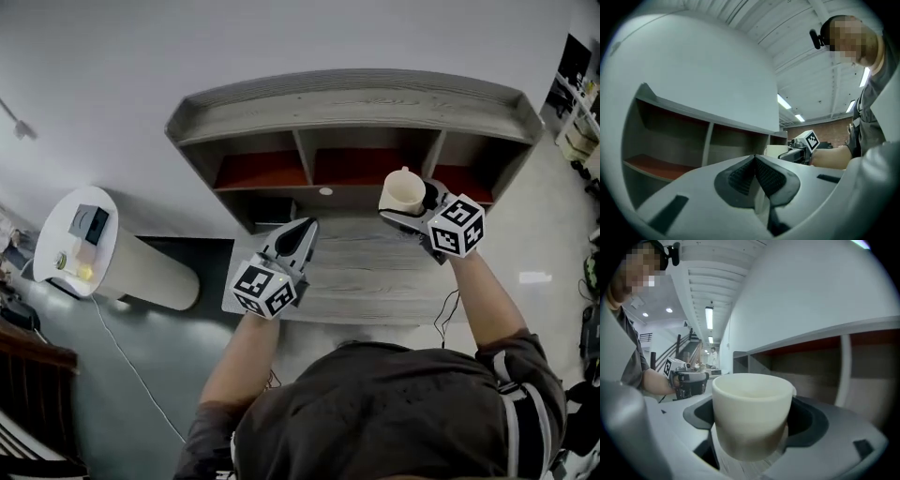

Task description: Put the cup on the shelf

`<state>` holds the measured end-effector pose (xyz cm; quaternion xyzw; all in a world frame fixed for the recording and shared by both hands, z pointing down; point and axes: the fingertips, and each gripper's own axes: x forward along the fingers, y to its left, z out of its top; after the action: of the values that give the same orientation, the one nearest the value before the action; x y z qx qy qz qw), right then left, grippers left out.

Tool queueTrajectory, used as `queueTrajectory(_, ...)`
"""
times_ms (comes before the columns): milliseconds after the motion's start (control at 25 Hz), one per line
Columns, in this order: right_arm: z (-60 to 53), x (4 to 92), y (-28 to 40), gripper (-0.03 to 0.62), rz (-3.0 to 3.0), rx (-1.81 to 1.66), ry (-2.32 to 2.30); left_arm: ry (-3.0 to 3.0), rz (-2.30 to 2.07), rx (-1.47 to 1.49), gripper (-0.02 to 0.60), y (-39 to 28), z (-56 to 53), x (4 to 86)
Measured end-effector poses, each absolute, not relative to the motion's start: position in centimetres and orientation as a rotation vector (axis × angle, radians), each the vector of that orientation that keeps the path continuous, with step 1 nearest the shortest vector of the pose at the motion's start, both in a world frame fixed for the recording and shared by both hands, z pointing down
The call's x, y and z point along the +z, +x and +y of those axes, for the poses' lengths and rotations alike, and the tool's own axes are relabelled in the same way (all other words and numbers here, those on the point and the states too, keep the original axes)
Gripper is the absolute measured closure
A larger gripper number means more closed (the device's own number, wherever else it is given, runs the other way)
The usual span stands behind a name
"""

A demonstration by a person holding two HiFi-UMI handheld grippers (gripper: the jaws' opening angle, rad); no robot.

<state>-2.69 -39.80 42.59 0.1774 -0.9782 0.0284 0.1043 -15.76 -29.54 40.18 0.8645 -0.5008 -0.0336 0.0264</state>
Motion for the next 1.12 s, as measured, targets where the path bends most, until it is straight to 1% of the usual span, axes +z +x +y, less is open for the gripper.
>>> queueTrajectory(280,-44.5,44.4,9.8,0.166,-2.776,0.110,0.843,2.804,-1.279,-0.065,0.580,-5.8,-35.6,41.2)
queueTrajectory(480,-48.1,45.1,15.5,0.166,-2.724,0.114,0.988,2.851,-1.159,-0.037,0.580,-0.7,-38.6,41.7)
queueTrajectory(720,-52.3,44.3,17.3,0.166,-2.730,0.074,1.078,2.875,-1.108,-0.025,0.580,1.7,-40.8,42.0)
queueTrajectory(1120,-57.2,46.3,16.4,0.166,-2.712,0.073,1.123,2.849,-1.117,-0.013,0.580,1.7,-42.1,43.0)
